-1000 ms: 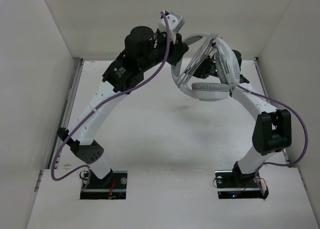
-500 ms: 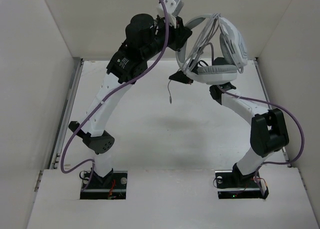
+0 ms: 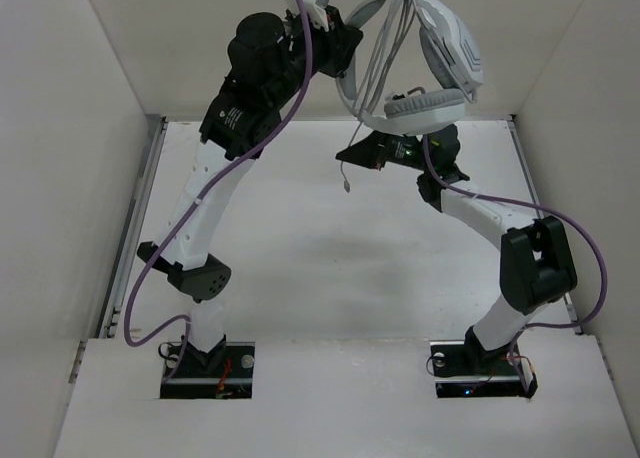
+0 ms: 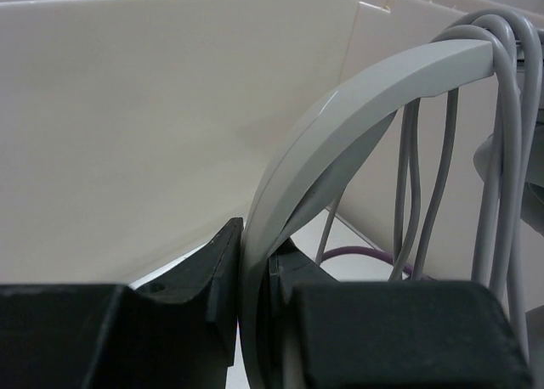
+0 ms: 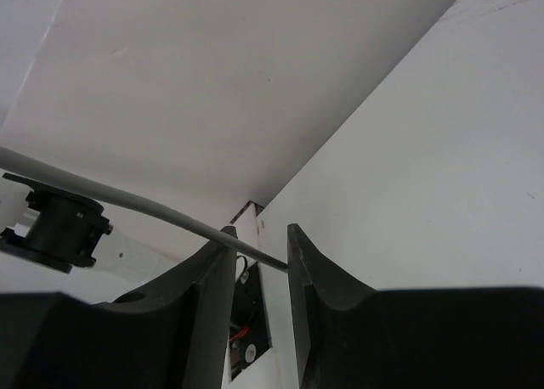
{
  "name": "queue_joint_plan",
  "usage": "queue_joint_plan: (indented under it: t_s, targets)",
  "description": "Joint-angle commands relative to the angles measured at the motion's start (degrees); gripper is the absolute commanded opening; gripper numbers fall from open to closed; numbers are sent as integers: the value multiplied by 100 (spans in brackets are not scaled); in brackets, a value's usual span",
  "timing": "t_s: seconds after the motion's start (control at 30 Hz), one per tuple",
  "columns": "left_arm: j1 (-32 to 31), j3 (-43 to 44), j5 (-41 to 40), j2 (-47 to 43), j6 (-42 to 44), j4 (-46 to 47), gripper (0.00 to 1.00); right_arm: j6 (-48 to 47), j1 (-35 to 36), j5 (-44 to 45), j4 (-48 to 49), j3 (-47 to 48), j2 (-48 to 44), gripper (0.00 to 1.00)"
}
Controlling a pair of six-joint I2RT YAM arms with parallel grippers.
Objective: Wrap the headphones
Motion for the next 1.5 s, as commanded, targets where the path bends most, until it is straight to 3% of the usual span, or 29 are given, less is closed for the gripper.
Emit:
queue_joint_plan:
  t_s: [0.0,0.93,1.07,1.2,1.47]
  targets:
    - [121,418,-282,-86,-373,939,3,61,194,-53,412,-130,36,36]
    - [983,453,-1617,98,-566,1193,3,-45,968,-202,412,-359,36,33]
    - [1053,453,-1784,169,-522,1238,3,-141,1055,-299,298,-280,36,29]
    - [1062,436,-1890,248,-443,1264,3,-396,1205,-448,35,-113,54,18]
    - [1202,155,-2127,345,-162,1545,3,-1564,1521,-589,-1432,361,-113,9]
